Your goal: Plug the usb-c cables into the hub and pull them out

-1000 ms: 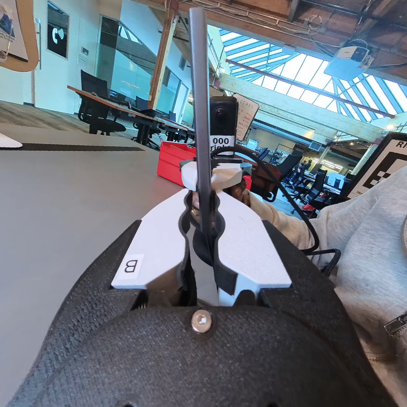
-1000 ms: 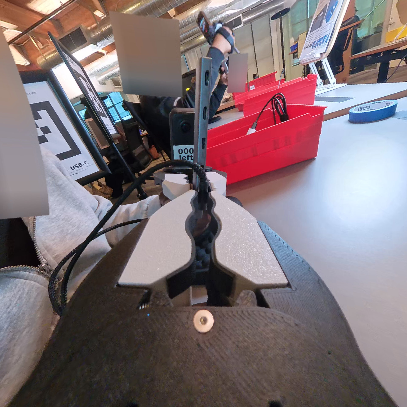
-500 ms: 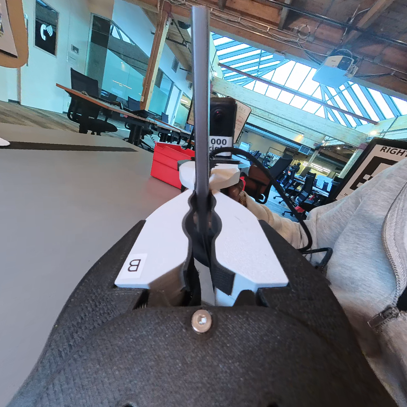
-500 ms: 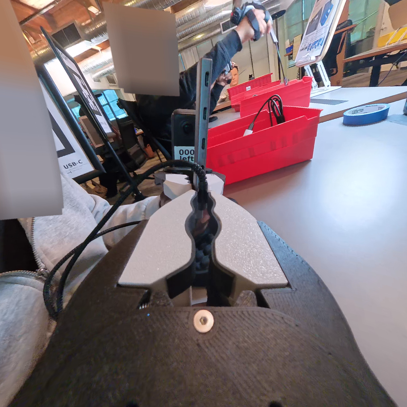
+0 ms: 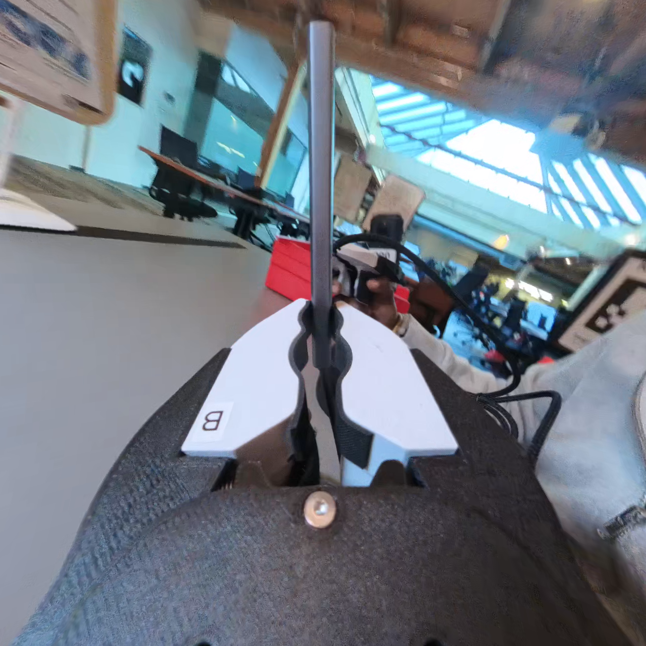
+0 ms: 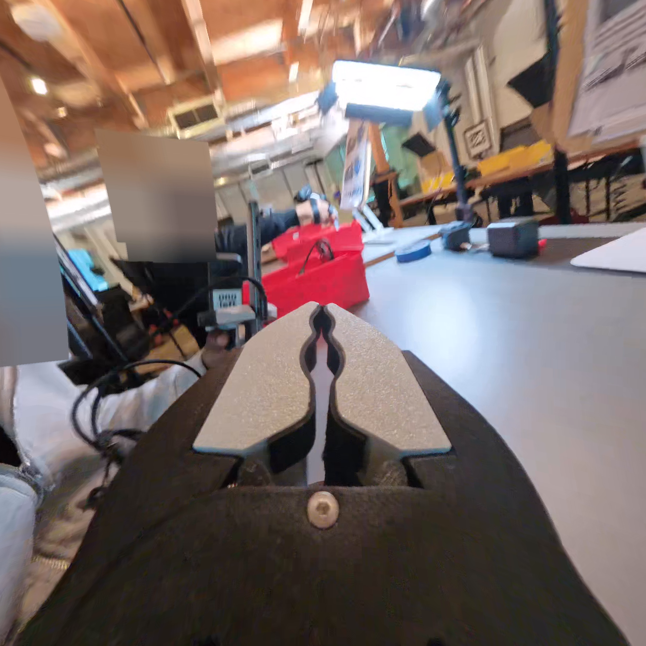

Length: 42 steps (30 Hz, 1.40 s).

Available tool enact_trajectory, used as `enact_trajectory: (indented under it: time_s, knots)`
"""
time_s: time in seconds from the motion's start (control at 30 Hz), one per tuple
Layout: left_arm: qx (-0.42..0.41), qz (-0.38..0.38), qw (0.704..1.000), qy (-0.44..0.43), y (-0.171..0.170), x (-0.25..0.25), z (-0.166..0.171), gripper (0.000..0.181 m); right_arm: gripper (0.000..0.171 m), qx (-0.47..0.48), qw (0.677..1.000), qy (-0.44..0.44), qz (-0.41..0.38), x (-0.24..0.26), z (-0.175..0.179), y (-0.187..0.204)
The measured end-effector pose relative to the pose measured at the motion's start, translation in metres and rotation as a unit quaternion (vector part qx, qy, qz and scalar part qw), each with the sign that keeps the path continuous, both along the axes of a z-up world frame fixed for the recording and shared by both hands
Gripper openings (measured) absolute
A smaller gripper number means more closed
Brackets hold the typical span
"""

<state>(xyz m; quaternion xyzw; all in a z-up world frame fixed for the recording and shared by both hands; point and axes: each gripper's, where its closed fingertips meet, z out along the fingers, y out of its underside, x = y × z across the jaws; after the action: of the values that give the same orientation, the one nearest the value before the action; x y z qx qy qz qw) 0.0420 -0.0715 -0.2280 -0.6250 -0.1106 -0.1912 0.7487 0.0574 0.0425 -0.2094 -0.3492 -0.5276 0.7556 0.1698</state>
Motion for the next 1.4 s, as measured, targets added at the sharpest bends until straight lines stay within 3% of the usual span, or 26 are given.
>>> enact_trajectory:
  time_s: [0.17,0.2,0.27,0.3,0.6,0.7,0.77,1.0,1.13,1.27,1.33,1.4]
  knots:
    - [0.0,-0.042,0.999,0.014,0.007,0.016,0.0,0.01,0.0,0.068,0.994,-0.007,0.09,0.001,-0.012,-0.069]
    - [0.005,-0.044,0.999,0.018,0.006,0.017,0.001,0.01,0.0,0.062,0.993,-0.01,0.104,0.002,-0.012,-0.074]
    - [0.008,-0.05,0.998,0.021,0.006,0.019,0.001,0.01,0.022,0.046,0.99,-0.026,0.131,0.004,-0.013,-0.081]
    - [0.01,-0.053,0.998,0.02,0.006,0.02,0.002,0.01,0.025,0.041,0.988,-0.032,0.144,0.006,-0.014,-0.083]
    - [0.019,-0.058,0.998,0.024,0.004,0.022,0.004,0.01,0.03,0.081,0.981,-0.038,0.17,0.004,-0.019,-0.103]
    - [0.018,-0.056,0.998,0.023,0.004,0.022,0.003,0.01,0.024,0.078,0.981,-0.024,0.174,0.0,-0.013,-0.115]
    - [0.02,-0.053,0.998,0.022,0.003,0.021,0.004,0.01,0.008,0.051,0.984,-0.019,0.171,-0.005,-0.008,-0.12]
    - [0.017,-0.058,0.998,0.014,0.004,0.02,0.003,0.01,0.008,0.025,0.985,-0.022,0.167,-0.005,-0.008,-0.118]
    - [0.025,-0.053,0.998,0.002,0.002,0.017,0.004,0.01,0.016,-0.012,0.986,-0.026,0.165,-0.006,-0.003,-0.108]
    - [0.018,-0.056,0.998,0.013,0.004,0.019,0.003,0.01,0.019,0.007,0.982,-0.037,0.187,-0.002,-0.009,-0.118]
    - [0.018,-0.059,0.998,0.016,0.004,0.021,0.003,0.01,0.008,0.003,0.982,-0.039,0.184,-0.003,-0.009,-0.118]
    - [0.016,-0.061,0.998,0.016,0.005,0.022,0.002,0.01,0.007,-0.002,0.981,-0.042,0.19,-0.002,-0.009,-0.117]
